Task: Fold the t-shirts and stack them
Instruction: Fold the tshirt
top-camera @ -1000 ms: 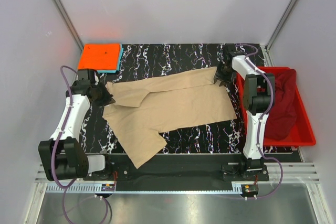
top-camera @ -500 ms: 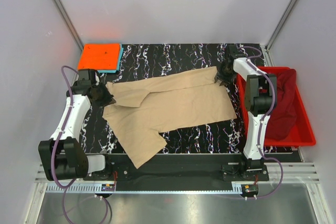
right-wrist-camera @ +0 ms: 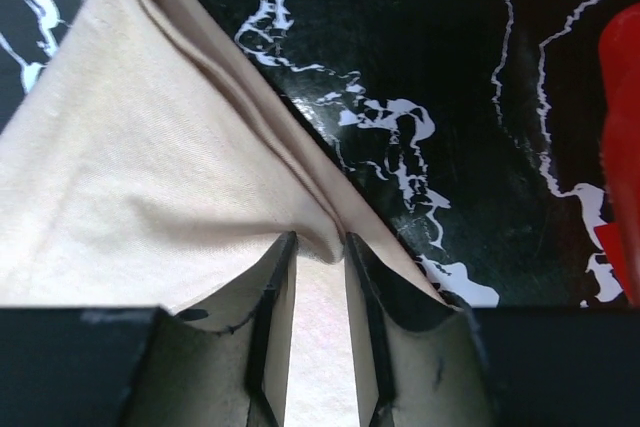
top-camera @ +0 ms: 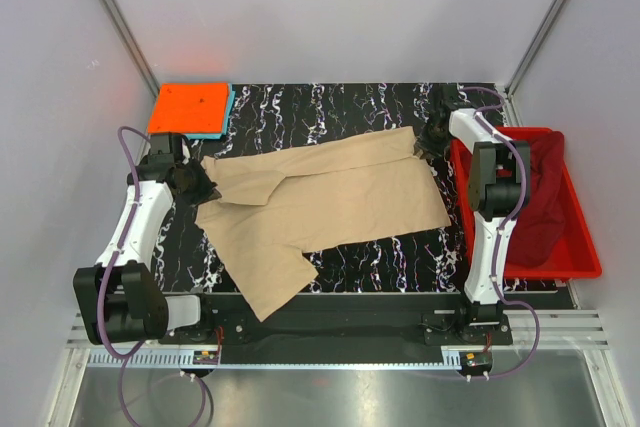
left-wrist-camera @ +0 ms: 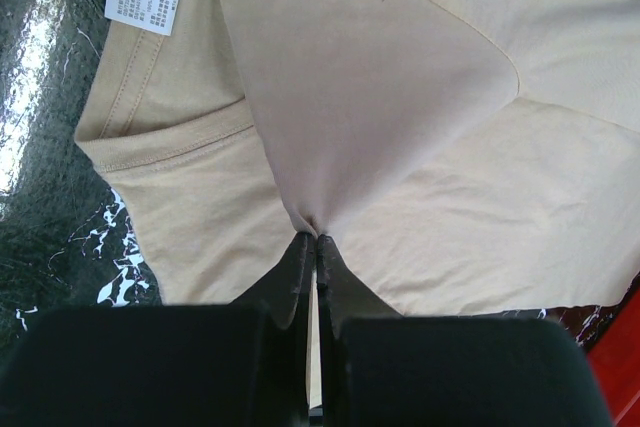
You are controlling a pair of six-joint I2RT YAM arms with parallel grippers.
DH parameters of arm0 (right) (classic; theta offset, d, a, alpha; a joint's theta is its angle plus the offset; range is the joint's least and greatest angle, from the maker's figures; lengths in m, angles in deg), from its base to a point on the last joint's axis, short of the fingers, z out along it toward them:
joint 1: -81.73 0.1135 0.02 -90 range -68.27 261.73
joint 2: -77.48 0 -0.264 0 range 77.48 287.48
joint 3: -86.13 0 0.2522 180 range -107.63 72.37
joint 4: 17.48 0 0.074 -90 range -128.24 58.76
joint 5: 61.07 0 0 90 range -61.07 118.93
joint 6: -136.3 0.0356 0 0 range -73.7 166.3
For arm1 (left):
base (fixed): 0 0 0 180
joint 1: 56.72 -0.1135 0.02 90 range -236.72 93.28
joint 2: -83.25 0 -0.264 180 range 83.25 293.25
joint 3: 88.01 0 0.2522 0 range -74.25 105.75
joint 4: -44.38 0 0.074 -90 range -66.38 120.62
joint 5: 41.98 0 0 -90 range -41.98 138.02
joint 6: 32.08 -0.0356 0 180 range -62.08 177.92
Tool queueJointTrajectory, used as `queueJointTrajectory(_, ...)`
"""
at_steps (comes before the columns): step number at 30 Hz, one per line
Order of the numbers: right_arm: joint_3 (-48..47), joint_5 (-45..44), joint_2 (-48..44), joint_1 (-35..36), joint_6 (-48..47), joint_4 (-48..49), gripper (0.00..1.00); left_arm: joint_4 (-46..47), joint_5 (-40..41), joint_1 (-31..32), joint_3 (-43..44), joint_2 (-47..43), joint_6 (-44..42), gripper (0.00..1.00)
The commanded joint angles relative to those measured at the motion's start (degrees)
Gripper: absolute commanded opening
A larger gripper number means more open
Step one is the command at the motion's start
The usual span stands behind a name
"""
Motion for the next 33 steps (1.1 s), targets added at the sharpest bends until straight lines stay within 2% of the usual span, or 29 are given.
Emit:
queueJointTrajectory(1, -2.5, 1.7, 0.3, -0.3, 1.0, 1.3, 0.31, 0.8, -1.3, 0.2, 0.1, -1.3, -0.9, 0.0)
queueJointTrajectory(8, -2.8, 1.4, 0.0, -0.3, 0.7, 1.1, 0.11, 0.6, -0.8, 0.2, 0.4, -1.4, -0.9, 0.0)
queueJointTrajectory(10, -3.4, 1.1, 0.1, -0.3, 0.1, 0.5, 0.0, 0.7, -0.8, 0.2, 0.7, -1.3, -0.9, 0.0)
queueJointTrajectory(15, -3.8, 0.8, 0.0, -0.3, -2.1, 0.8, 0.0, 0.6, -0.3, 0.2, 1.6, -1.1, -1.1, 0.0)
queueJointTrajectory(20, -6.6, 0.6, 0.0, -0.3, -6.4, 2.1, 0.0, -0.5, 0.5, 0.2, 6.2, 0.1, -1.7, 0.0)
queueJointTrajectory(28, -15.9, 3.3, 2.7, -0.3, -8.0, 2.6, 0.0, -2.0, 1.2, 0.1, 14.9, 2.8, -1.0, 0.0)
queueJointTrajectory(33, -19.7, 4.8, 3.8, -0.3, -8.1, 1.4, 0.0, -2.9, 1.4, 0.1, 16.5, 2.6, -0.9, 0.0)
